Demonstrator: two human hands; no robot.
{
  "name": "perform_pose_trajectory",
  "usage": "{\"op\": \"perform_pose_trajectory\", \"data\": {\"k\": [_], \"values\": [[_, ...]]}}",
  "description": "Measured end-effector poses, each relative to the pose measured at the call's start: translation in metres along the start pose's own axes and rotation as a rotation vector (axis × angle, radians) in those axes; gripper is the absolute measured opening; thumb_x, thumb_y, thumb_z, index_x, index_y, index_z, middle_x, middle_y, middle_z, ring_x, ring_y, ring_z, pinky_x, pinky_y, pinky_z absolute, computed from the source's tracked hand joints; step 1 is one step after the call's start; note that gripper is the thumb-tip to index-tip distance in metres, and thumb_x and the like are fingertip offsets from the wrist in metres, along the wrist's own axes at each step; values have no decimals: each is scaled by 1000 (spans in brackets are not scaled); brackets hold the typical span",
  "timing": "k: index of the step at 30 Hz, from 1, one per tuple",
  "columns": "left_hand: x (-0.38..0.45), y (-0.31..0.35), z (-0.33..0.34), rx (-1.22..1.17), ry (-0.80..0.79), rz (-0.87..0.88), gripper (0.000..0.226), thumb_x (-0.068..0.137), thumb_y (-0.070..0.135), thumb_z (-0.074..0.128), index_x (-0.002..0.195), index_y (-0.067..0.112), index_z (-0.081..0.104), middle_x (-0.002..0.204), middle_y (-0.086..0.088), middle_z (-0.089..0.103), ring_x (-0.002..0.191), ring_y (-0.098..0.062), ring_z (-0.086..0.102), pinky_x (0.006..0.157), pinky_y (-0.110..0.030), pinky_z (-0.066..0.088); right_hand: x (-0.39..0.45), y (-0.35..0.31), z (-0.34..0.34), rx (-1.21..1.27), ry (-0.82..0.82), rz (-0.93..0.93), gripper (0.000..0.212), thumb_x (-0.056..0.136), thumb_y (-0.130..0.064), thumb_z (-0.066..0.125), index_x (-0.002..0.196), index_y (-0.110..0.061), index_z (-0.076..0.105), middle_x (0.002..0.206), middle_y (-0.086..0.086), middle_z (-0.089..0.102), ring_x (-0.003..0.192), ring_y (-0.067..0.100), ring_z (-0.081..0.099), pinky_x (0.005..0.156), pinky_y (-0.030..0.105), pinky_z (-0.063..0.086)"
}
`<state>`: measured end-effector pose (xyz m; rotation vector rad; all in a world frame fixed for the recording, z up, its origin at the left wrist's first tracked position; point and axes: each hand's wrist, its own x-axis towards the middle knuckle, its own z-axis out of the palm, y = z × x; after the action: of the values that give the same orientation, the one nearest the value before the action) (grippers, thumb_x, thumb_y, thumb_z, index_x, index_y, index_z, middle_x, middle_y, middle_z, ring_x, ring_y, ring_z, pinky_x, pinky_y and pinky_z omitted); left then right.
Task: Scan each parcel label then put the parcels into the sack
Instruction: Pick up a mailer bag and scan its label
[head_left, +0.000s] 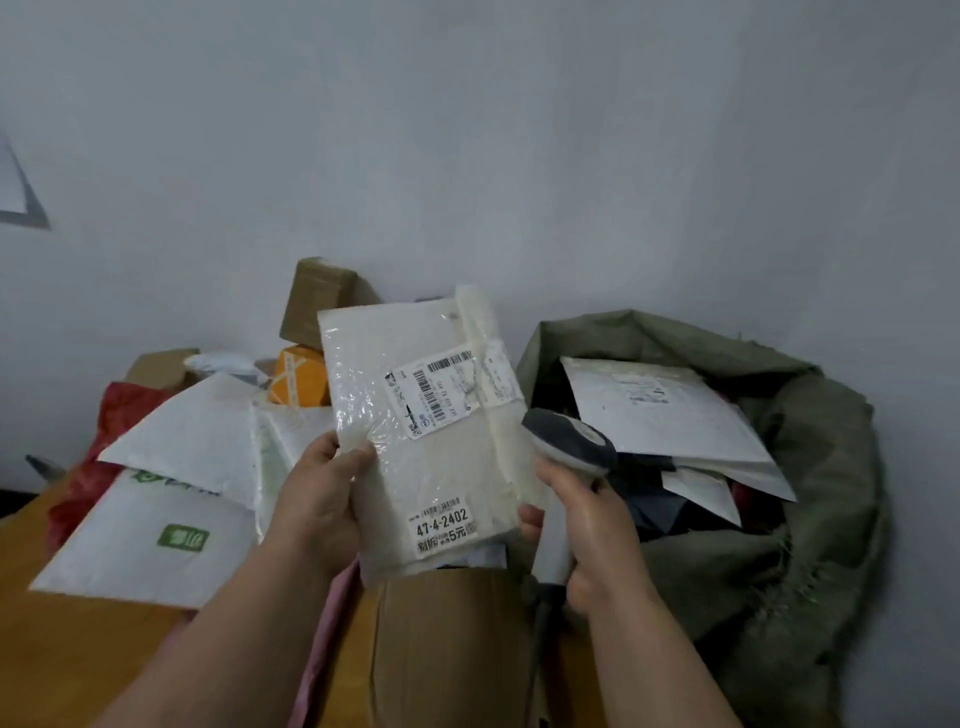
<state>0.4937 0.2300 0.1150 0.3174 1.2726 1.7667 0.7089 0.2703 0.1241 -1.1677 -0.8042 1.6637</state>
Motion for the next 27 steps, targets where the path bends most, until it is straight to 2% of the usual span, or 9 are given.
{"op": "perform_pose_trajectory", "data": {"k": [4,7,9,11,13,17,21,24,27], "values": [[14,-9,64,112,-117,14,25,97,1,54,116,15,64,111,-16,73,91,-31,70,80,-46,57,25,-25,-38,44,17,62,32,81,-25,82,108,-14,71,71,7,76,52,15,70,47,28,54],[24,-19,120,200,-136,86,44,96,2,59,136,16,48,121,-10,65,105,-32,65,91,-53,54,48,-43,-69,129,128,79,33,79,-26,83,107,-13,71,85,12,75,54,17,71,49,30,56],[32,-30,155,253,-152,124,42,95,6,62,130,19,44,119,-6,61,102,-25,63,91,-47,53,64,-57,-90,236,183,112,32,81,-28,81,106,-10,69,77,12,76,57,18,73,52,31,58],[38,-43,182,399,-179,158,26,95,15,65,115,22,50,116,-3,61,93,-17,61,77,-35,51,81,-69,-108,359,213,153,37,83,-30,79,110,-7,67,82,15,76,68,23,75,63,35,61],[45,-58,199,618,-177,169,19,94,25,67,110,23,56,113,-4,63,88,-14,60,69,-28,46,94,-78,-121,472,235,179,44,87,-31,76,120,-6,62,102,19,72,88,27,73,75,41,59],[55,-92,208,816,-189,97,37,95,28,66,129,18,58,120,-2,63,93,-12,59,69,-26,48,114,-88,-131,660,309,175,30,92,-37,69,111,-15,62,108,13,68,95,22,67,83,43,53],[57,-108,213,775,-204,9,40,96,26,63,135,20,55,109,1,66,74,-5,65,59,-22,51,129,-95,-124,762,408,121,24,89,-41,70,95,-19,64,101,7,69,90,18,68,68,36,53],[61,-111,219,663,-236,-87,52,96,19,64,145,17,47,111,-5,65,87,-17,64,76,-34,56,141,-99,-120,765,402,67,22,88,-38,73,98,-18,67,101,6,69,90,17,68,70,31,56],[65,-109,228,416,-217,-145,52,96,9,61,146,13,45,122,-8,64,103,-18,64,84,-29,54,153,-98,-116,642,310,68,23,87,-37,75,102,-21,69,104,2,68,95,20,67,79,35,57]]}}
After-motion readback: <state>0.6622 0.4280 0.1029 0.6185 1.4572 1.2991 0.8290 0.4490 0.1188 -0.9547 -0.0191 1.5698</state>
